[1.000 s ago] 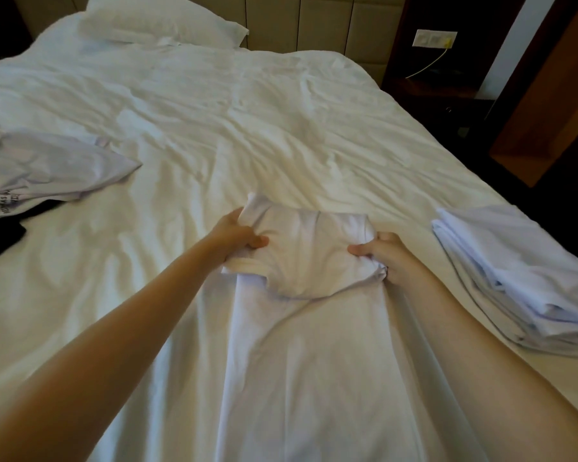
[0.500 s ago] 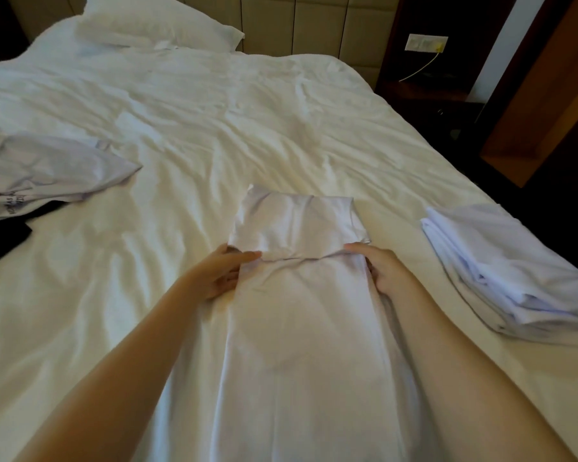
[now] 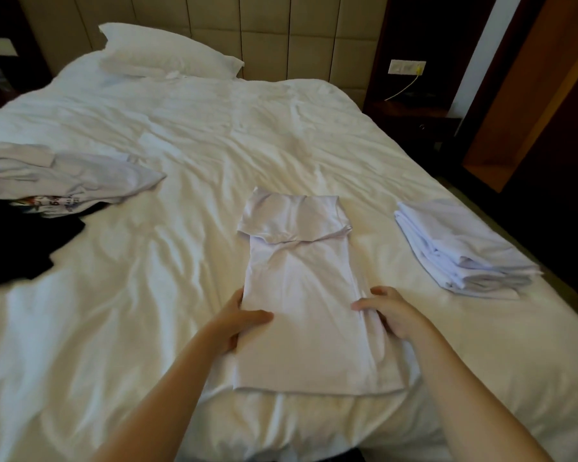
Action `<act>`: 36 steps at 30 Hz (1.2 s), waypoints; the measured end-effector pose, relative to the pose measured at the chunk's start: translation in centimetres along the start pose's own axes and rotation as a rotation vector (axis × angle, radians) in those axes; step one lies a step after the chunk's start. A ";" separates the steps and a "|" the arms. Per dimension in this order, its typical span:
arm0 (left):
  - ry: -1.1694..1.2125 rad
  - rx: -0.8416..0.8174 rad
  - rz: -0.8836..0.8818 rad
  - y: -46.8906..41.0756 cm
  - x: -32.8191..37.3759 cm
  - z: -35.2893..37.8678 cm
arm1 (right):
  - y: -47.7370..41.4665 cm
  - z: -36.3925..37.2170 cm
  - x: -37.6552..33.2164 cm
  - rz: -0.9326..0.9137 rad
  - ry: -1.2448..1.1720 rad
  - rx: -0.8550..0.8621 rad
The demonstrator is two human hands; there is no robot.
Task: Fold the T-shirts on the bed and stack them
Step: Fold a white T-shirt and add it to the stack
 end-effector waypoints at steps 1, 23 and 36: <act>0.001 0.004 0.021 0.7 -0.2 0.1 | 0.7 0.0 0.9 -0.003 -0.008 -0.010; -0.949 -0.111 0.614 7.4 0.3 -1.2 | 8.6 -1.6 2.4 -0.414 0.446 -0.324; -0.651 0.207 0.640 5.9 2.2 -1.8 | 4.9 -1.3 -0.6 -0.666 0.279 -0.017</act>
Point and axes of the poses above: each hand's wrist, its own y-axis away from the middle knuckle, its own z-axis out of the palm, x = y × z, the point moved 7 cm from there along -y, towards the middle knuckle, and after that the axes turned 9 degrees about x, right-handed, at the moved point
